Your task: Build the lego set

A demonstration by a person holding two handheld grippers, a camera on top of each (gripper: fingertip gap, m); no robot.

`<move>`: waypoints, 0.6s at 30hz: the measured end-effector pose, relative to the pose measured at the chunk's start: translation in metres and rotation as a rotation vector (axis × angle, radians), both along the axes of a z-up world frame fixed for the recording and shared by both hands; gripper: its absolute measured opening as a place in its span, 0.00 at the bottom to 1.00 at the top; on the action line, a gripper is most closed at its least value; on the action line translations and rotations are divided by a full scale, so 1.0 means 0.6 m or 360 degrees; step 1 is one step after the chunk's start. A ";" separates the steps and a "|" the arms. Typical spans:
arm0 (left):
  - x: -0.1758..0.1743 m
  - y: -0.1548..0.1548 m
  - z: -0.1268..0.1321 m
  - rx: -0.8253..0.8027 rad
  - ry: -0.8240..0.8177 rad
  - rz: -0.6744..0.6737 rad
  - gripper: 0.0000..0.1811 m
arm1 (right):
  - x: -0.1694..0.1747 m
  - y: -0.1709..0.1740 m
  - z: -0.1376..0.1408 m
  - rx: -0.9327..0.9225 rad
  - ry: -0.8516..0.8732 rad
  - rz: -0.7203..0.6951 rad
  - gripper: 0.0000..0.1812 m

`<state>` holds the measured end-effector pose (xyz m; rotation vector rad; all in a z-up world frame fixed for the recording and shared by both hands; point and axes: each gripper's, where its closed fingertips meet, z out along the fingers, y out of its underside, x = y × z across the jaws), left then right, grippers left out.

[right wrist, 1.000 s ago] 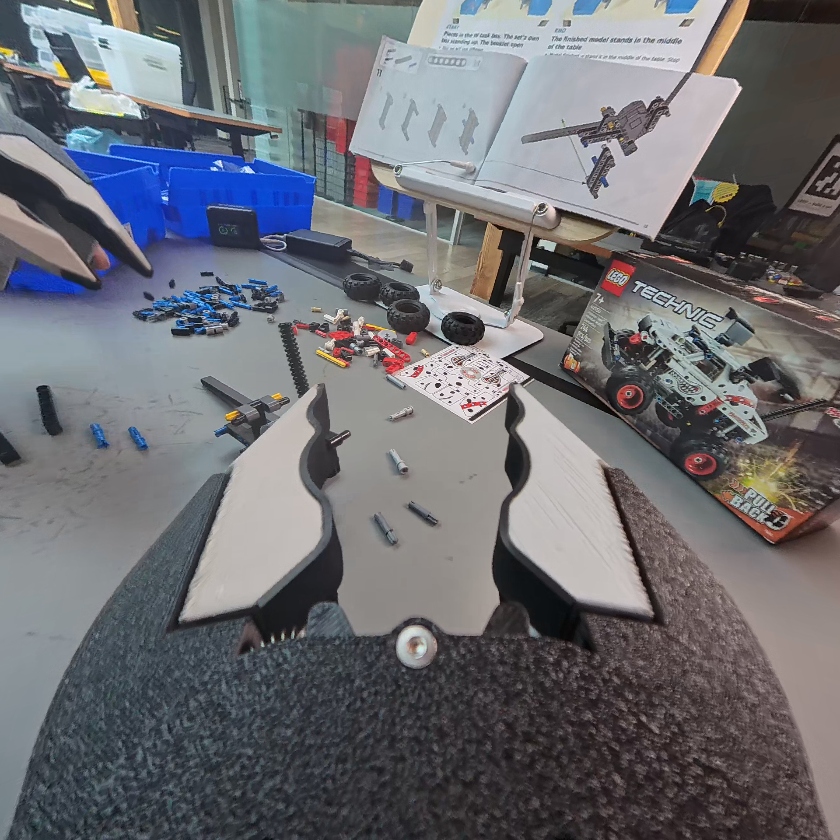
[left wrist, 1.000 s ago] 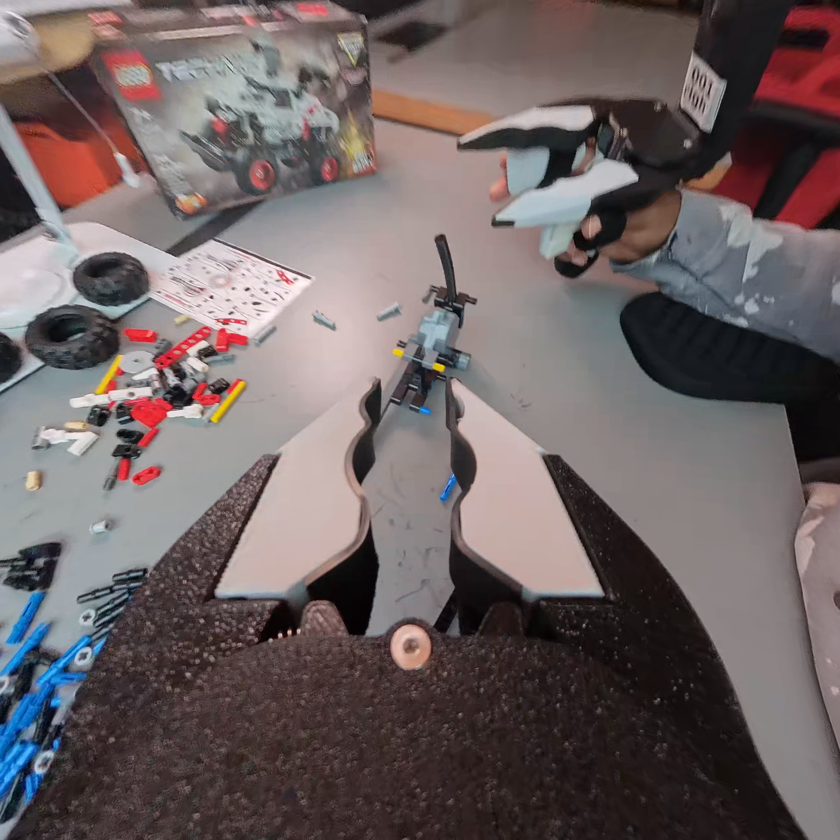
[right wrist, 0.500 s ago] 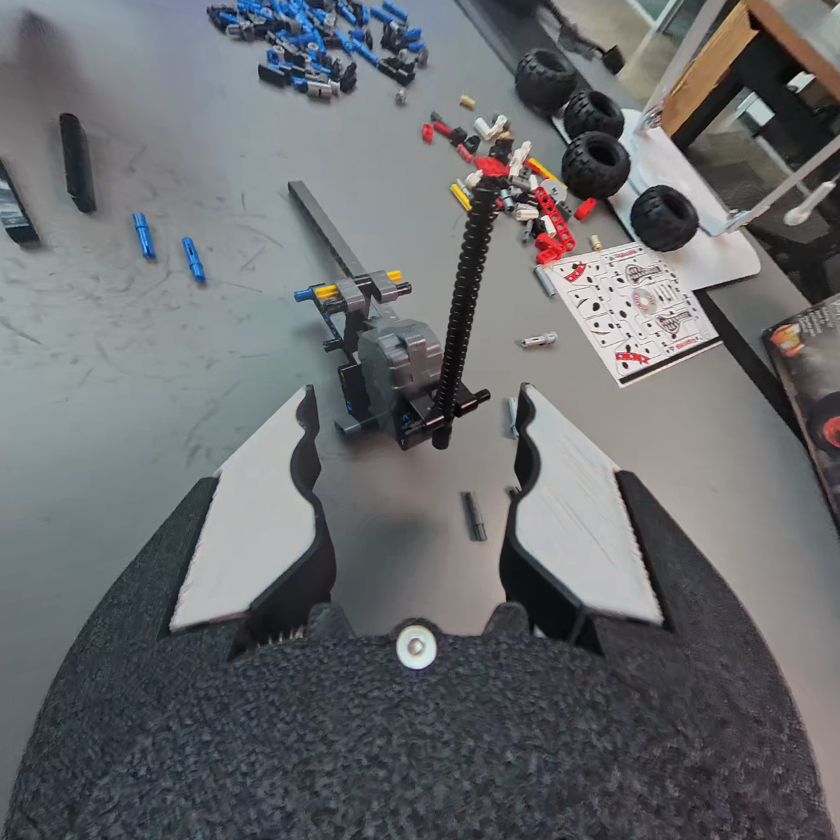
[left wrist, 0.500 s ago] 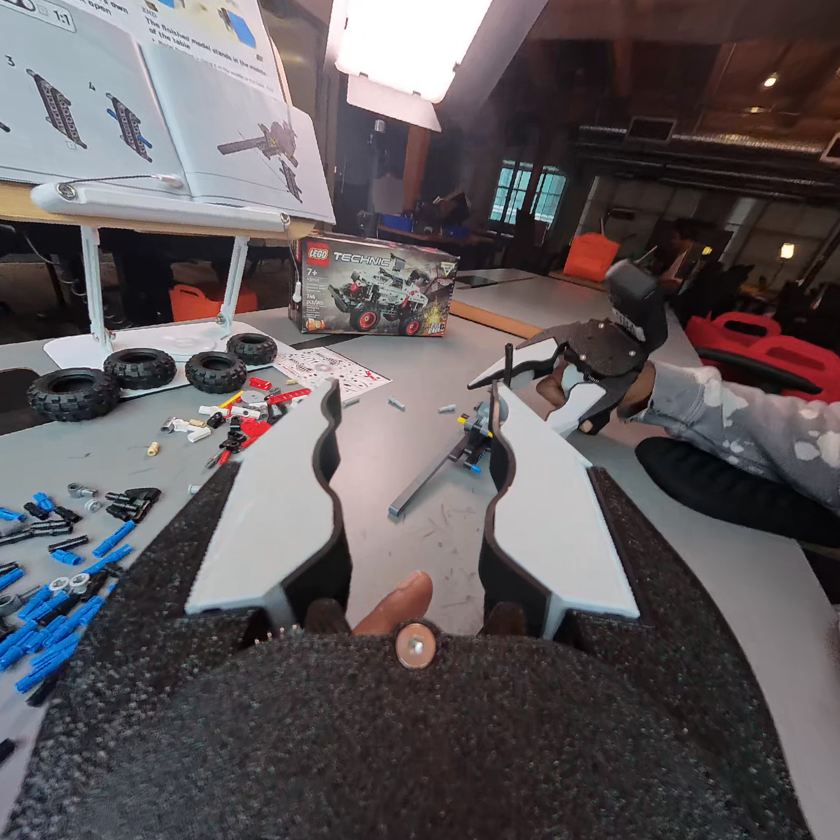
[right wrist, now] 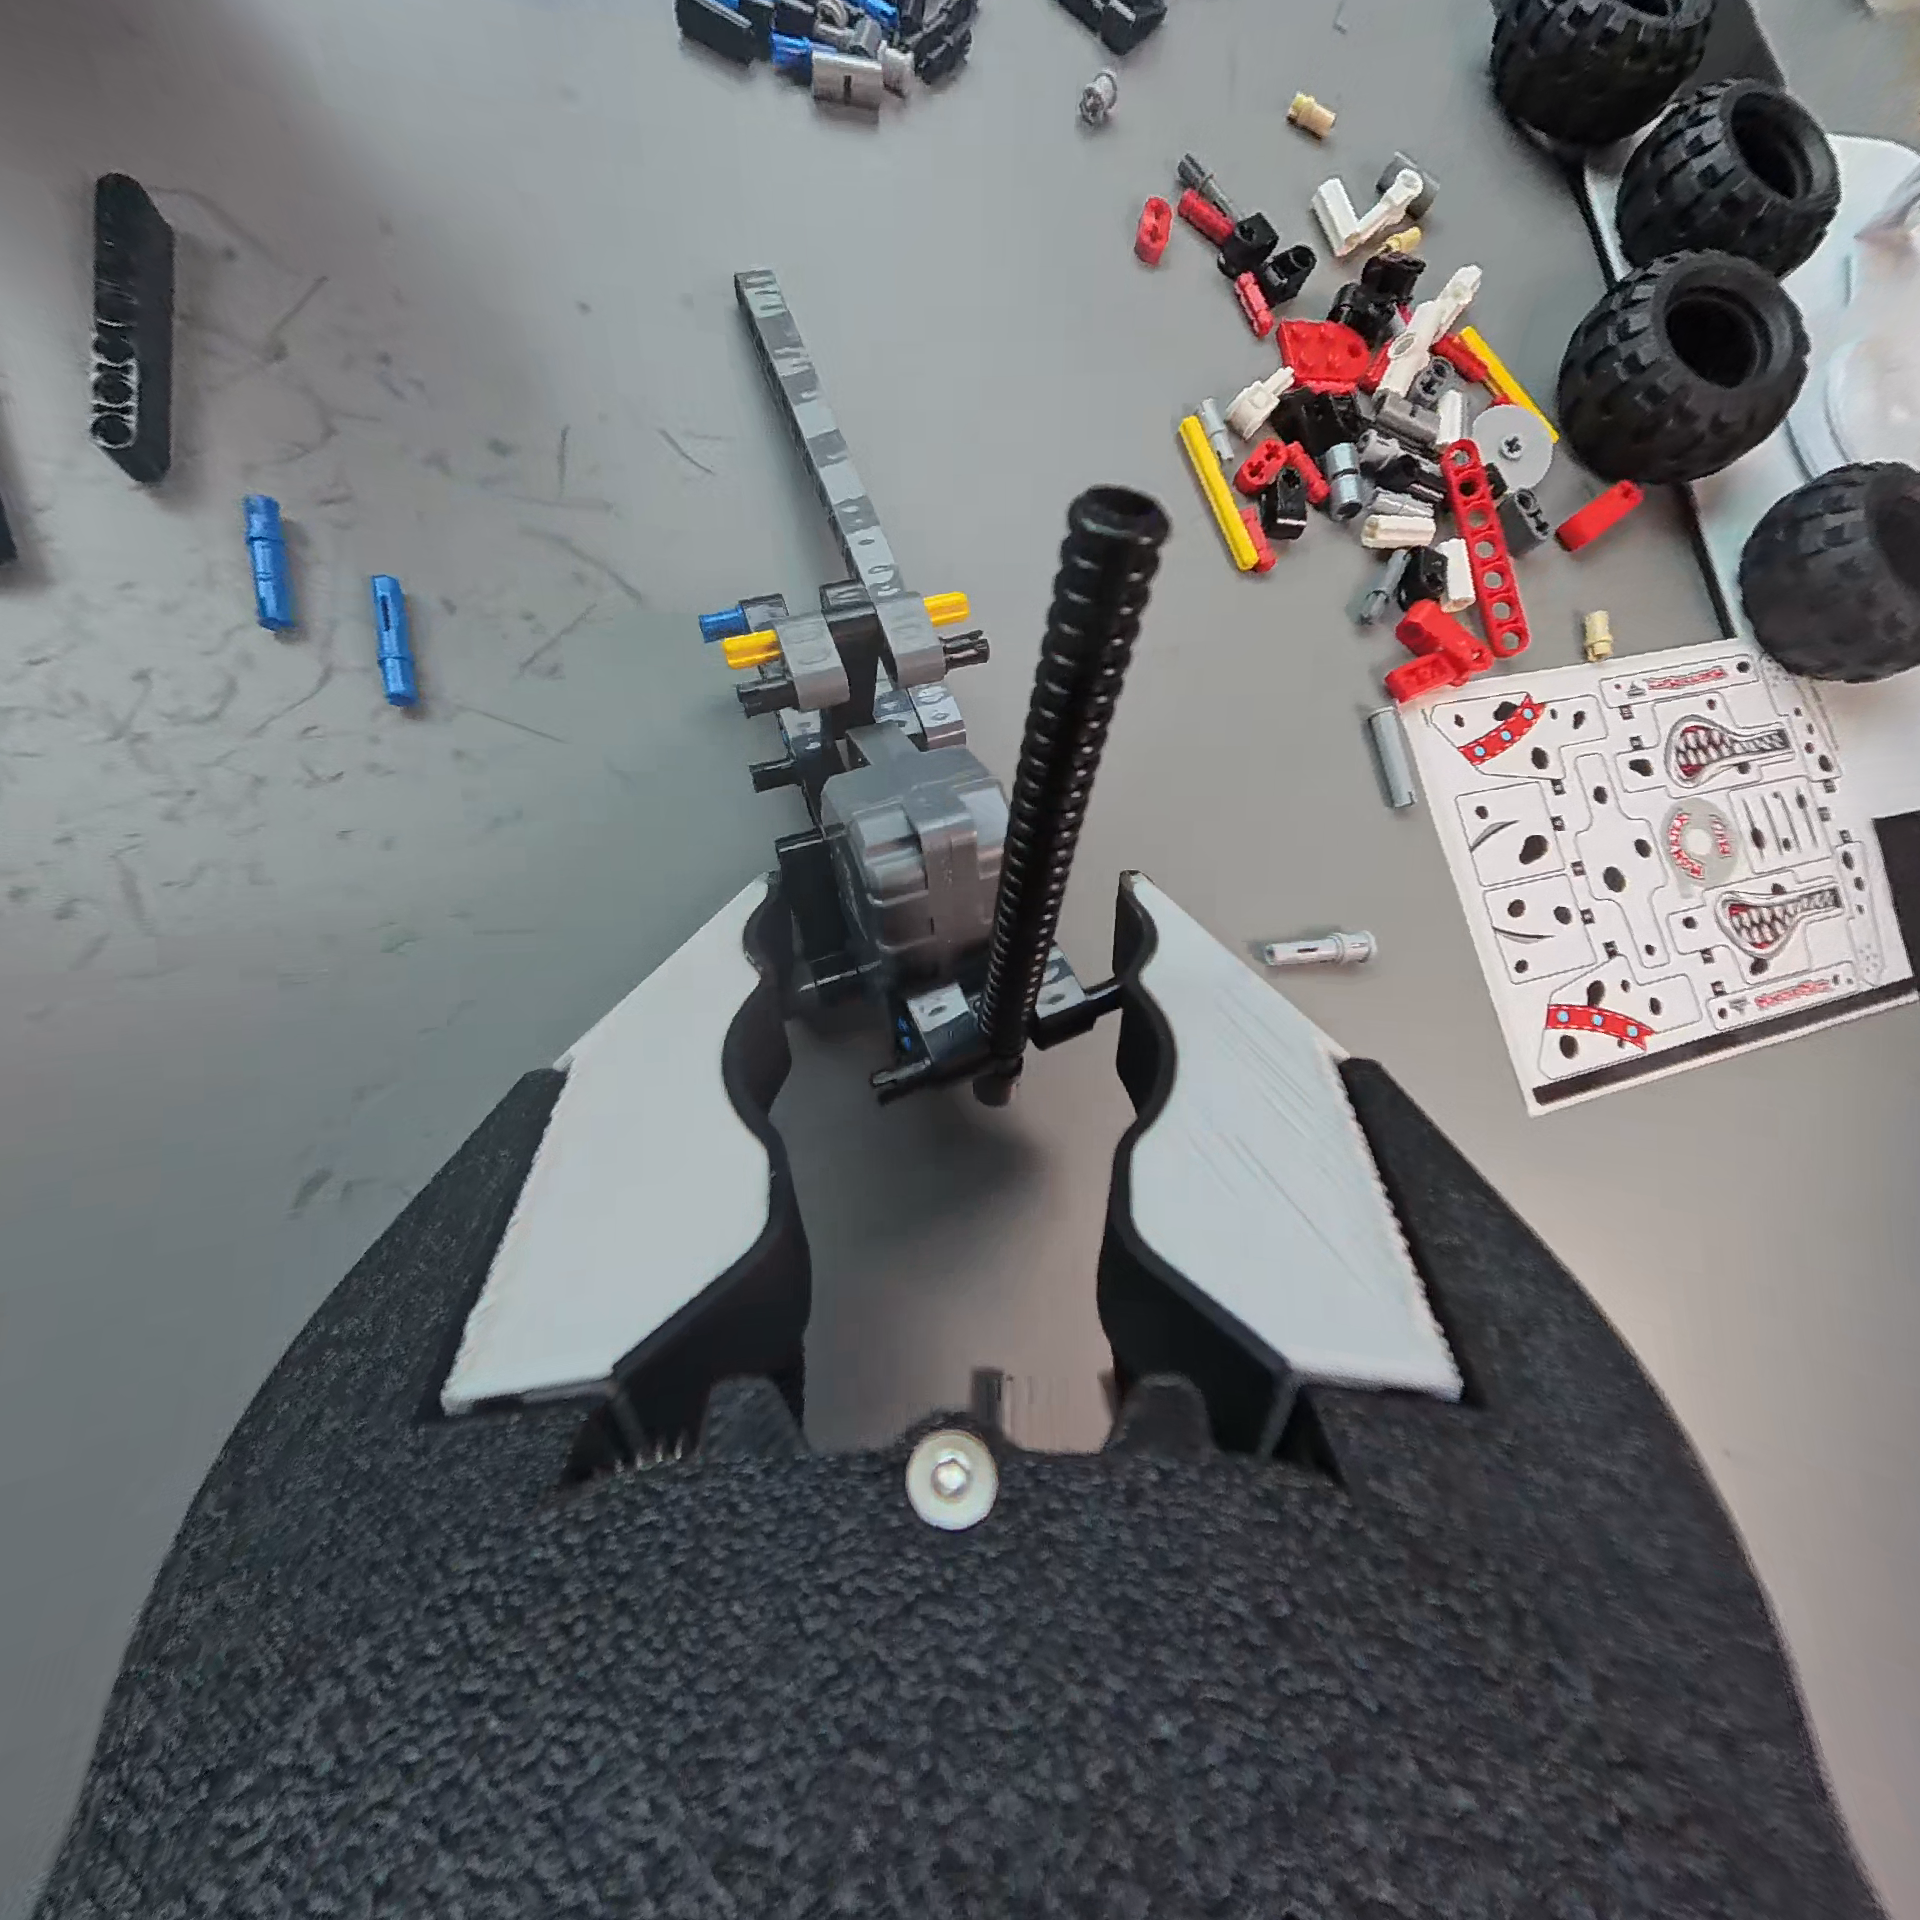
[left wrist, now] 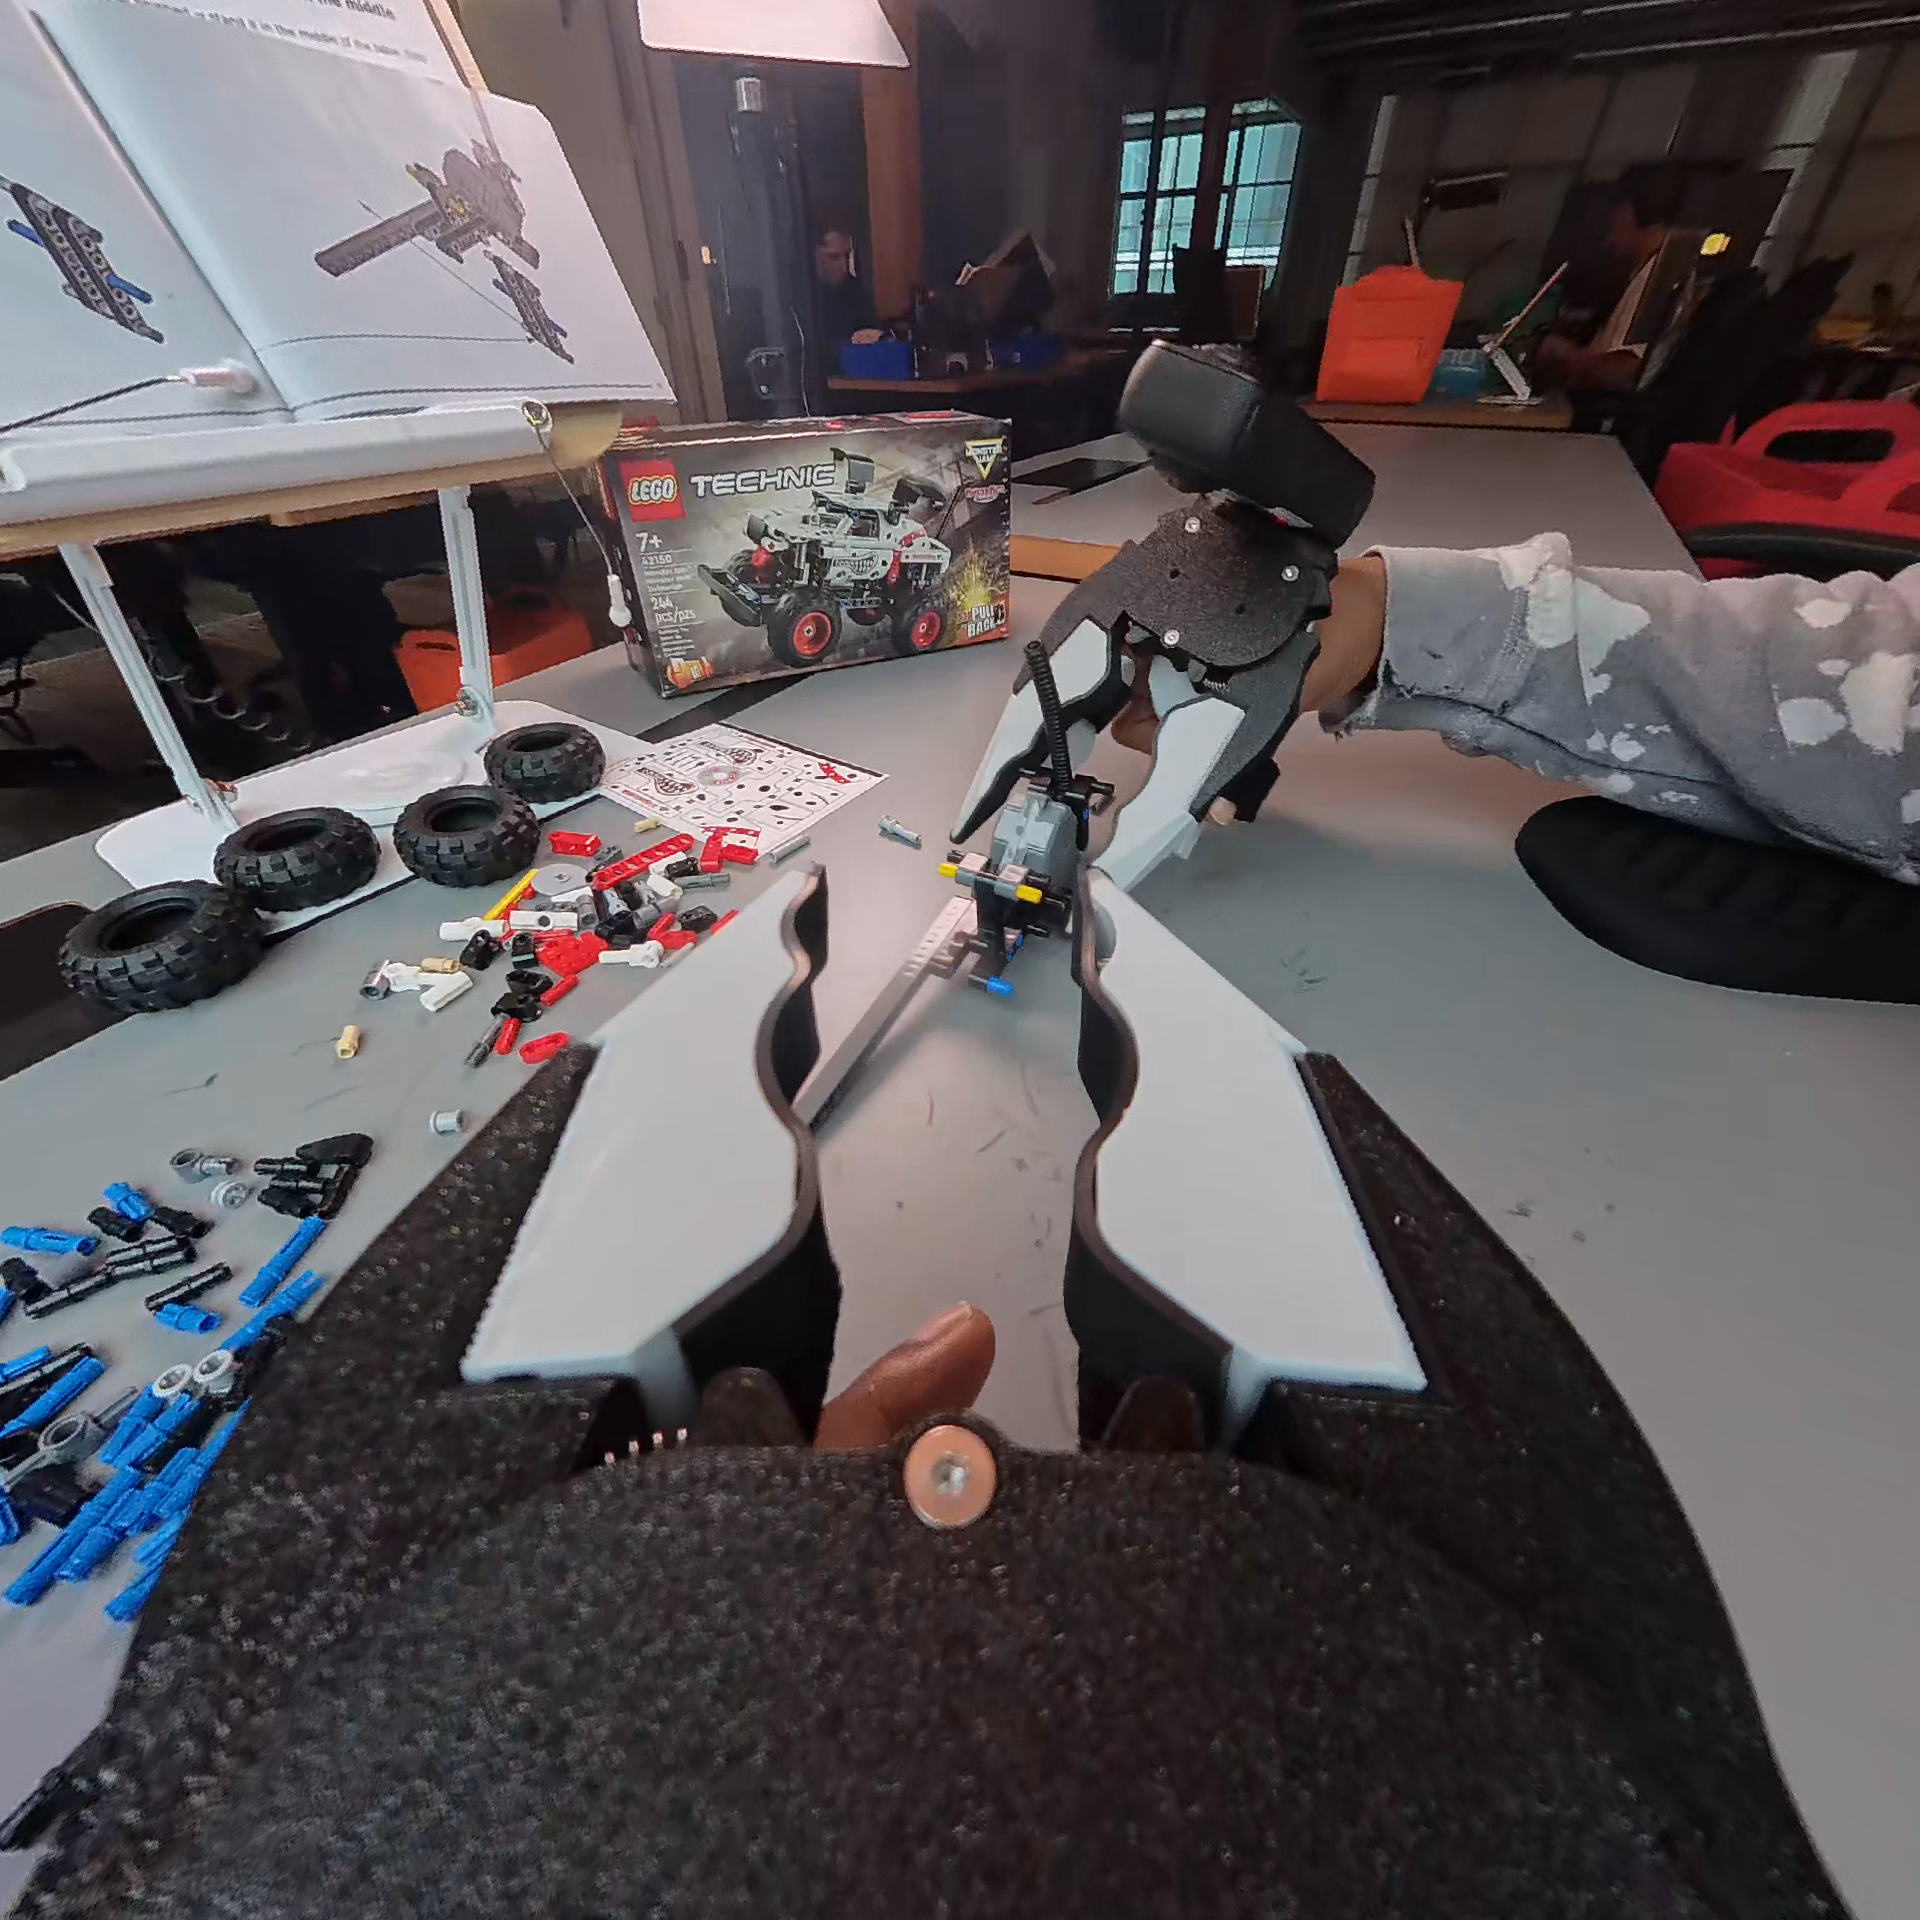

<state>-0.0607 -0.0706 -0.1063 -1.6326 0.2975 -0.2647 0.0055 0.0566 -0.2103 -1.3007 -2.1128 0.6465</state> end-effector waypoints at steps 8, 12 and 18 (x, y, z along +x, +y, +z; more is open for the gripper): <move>-0.003 0.003 -0.022 -0.0094 0.0063 0.0049 0.25 | -0.036 0.052 -0.003 -0.0014 -0.0108 0.0041 0.35; -0.003 0.000 -0.018 -0.0100 0.0061 0.0063 0.25 | -0.040 0.055 0.009 -0.0046 -0.0026 -0.0022 0.44; 0.007 0.002 -0.020 -0.0105 0.0089 0.0033 0.26 | 0.047 0.100 0.096 -0.0148 0.0264 -0.0289 0.40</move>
